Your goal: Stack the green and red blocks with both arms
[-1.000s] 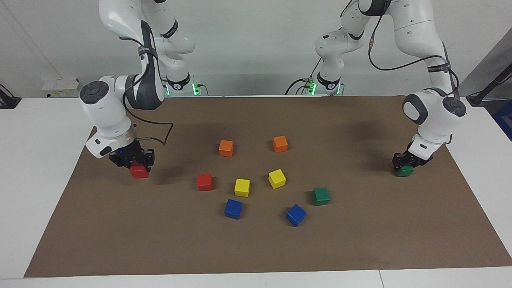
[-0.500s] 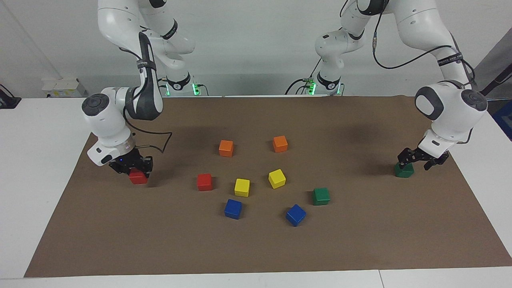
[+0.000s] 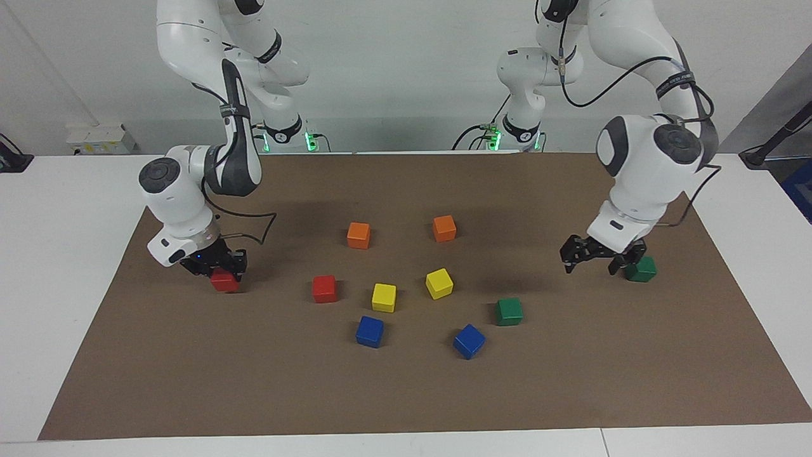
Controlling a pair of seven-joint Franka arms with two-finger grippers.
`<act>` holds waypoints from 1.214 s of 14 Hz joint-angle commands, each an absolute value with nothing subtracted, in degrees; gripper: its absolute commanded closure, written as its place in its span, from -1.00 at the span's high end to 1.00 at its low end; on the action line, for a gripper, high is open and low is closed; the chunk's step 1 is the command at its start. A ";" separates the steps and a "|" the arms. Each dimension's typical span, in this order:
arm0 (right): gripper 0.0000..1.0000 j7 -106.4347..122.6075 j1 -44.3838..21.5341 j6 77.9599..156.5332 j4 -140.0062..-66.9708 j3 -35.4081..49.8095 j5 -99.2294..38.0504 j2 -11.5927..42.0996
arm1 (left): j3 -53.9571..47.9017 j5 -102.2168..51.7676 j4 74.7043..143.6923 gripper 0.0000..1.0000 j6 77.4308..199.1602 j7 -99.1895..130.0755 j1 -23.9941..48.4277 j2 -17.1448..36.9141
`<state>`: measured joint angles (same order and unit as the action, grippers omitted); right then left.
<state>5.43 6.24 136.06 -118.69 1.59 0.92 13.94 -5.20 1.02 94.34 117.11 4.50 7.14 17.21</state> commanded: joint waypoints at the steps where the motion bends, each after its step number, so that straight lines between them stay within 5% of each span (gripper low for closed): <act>1: -0.87 6.94 7.56 137.55 -119.44 2.20 0.62 14.06 | -4.22 -1.92 92.46 1.00 121.01 6.67 10.79 21.78; 4: -0.81 7.12 8.52 139.65 -120.32 2.20 0.62 14.68 | -4.13 -1.49 89.39 1.00 126.03 11.34 13.79 28.55; 9: -0.53 7.12 8.53 140.01 -120.50 2.20 0.62 15.56 | -4.13 -1.41 90.09 1.00 130.69 11.42 13.80 30.32; 11: 0.99 7.12 8.44 139.92 -120.41 2.20 0.62 15.56 | -4.04 -0.88 90.09 1.00 131.92 11.43 13.80 31.37; 14: 1.00 7.12 8.53 137.82 -119.71 2.20 0.70 14.33 | -4.13 -0.62 91.75 1.00 133.68 11.43 13.54 31.81; 17: 1.00 6.42 8.26 126.43 -113.85 2.29 0.62 10.03 | -4.13 -1.31 91.85 1.00 133.51 11.69 13.71 33.39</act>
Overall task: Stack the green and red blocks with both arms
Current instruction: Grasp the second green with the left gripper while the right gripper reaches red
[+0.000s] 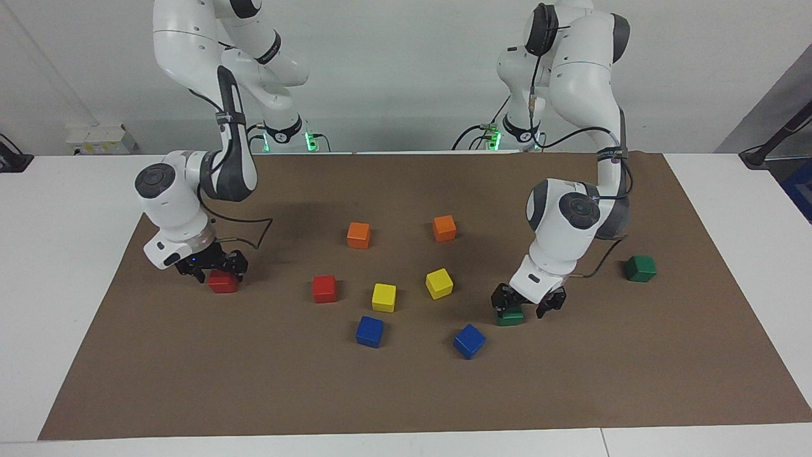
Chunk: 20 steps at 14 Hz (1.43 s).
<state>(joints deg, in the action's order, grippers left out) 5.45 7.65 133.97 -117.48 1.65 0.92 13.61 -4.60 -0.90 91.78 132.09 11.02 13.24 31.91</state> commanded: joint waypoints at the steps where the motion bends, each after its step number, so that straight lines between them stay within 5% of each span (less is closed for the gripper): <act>1: 1.00 5.72 7.74 122.38 -110.51 2.46 0.53 9.58 | -4.22 -1.58 91.58 1.00 133.42 12.21 13.71 33.75; 5: 1.00 -4.02 0.91 114.27 -99.86 4.04 0.96 10.81 | -4.22 -5.88 90.97 1.00 132.28 12.66 13.54 34.54; 7: 1.00 -12.27 -4.37 114.87 -98.44 4.04 1.67 11.77 | -4.13 -6.50 90.10 0.72 130.97 12.66 13.45 34.63; 10: 1.00 -20.55 -9.22 116.01 -97.21 4.04 2.37 14.14 | -4.04 -4.67 84.47 0.63 124.63 12.74 13.88 36.21; 12: 1.00 -21.97 -10.27 118.38 -97.21 4.04 3.34 15.81 | -4.04 -1.25 84.46 0.22 124.54 13.44 14.67 36.21; 15: 1.00 -24.69 -11.24 121.63 -97.21 4.13 3.34 18.01 | -3.87 1.84 84.64 -1.00 125.07 15.99 15.38 36.12; 20: 0.99 -24.35 -12.04 128.39 -100.10 4.13 3.51 20.74 | -3.69 0.09 83.76 -1.00 120.52 17.84 14.33 34.29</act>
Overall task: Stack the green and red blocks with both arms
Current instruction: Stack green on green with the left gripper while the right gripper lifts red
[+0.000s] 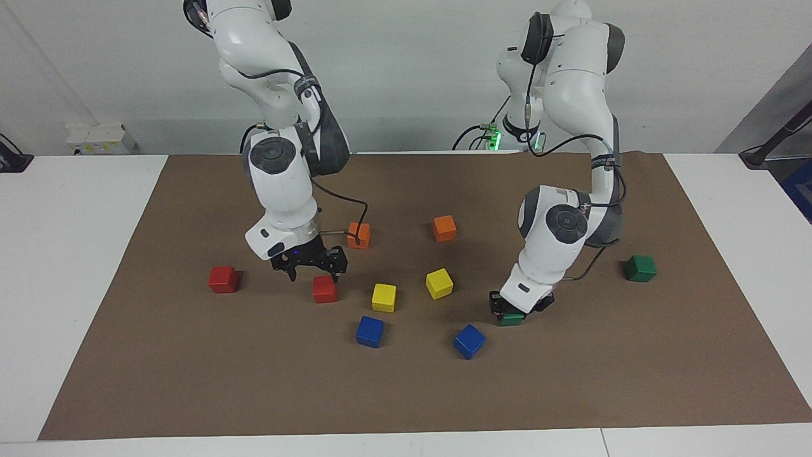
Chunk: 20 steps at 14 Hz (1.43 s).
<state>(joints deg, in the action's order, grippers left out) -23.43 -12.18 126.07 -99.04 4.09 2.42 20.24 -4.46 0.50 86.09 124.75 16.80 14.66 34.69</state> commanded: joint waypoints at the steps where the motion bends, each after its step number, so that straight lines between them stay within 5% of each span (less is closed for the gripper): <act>1: 0.99 -24.26 -12.04 128.93 -100.72 4.13 3.78 20.83 | -3.69 0.09 83.50 -1.00 119.19 17.67 13.02 33.23; 9: 0.99 -19.17 -12.83 136.49 -109.24 4.13 3.87 19.78 | -3.87 -0.09 94.29 -1.00 112.50 -8.73 -3.93 16.54; 17: 0.98 -15.12 -11.95 143.96 -116.28 4.13 3.87 19.16 | -3.87 -0.26 104.39 -1.00 118.80 -32.78 -15.46 12.05; 18: 0.81 -14.77 -11.87 143.88 -116.11 4.13 3.87 19.25 | -3.95 -0.35 107.37 -1.00 122.57 -32.78 -15.99 10.91; 20: -0.66 -14.85 -11.95 143.18 -115.75 4.13 3.78 19.25 | -3.96 -1.66 110.56 -1.00 126.20 -32.96 -16.00 10.37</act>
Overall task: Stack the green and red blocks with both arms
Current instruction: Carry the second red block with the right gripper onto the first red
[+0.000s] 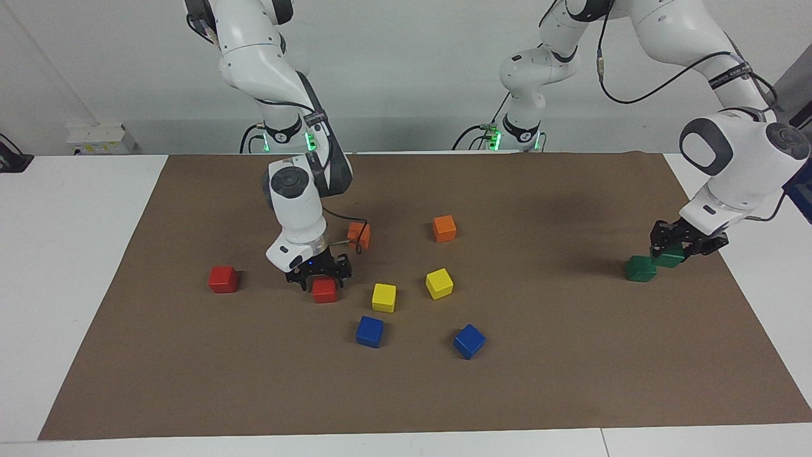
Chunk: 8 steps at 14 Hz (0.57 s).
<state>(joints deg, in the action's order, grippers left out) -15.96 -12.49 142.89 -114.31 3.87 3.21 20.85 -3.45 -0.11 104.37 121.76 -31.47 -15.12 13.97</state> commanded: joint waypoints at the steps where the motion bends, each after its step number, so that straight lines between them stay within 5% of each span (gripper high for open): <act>1: -1.00 -14.85 -11.95 142.56 -115.23 4.04 3.78 19.25 | -3.96 -1.76 110.83 -1.00 126.65 -33.13 -16.00 10.46; 8: -1.00 -12.76 -8.89 125.69 -102.92 3.78 3.96 16.62 | -3.87 -6.33 114.26 -1.00 132.10 -34.37 -17.67 11.07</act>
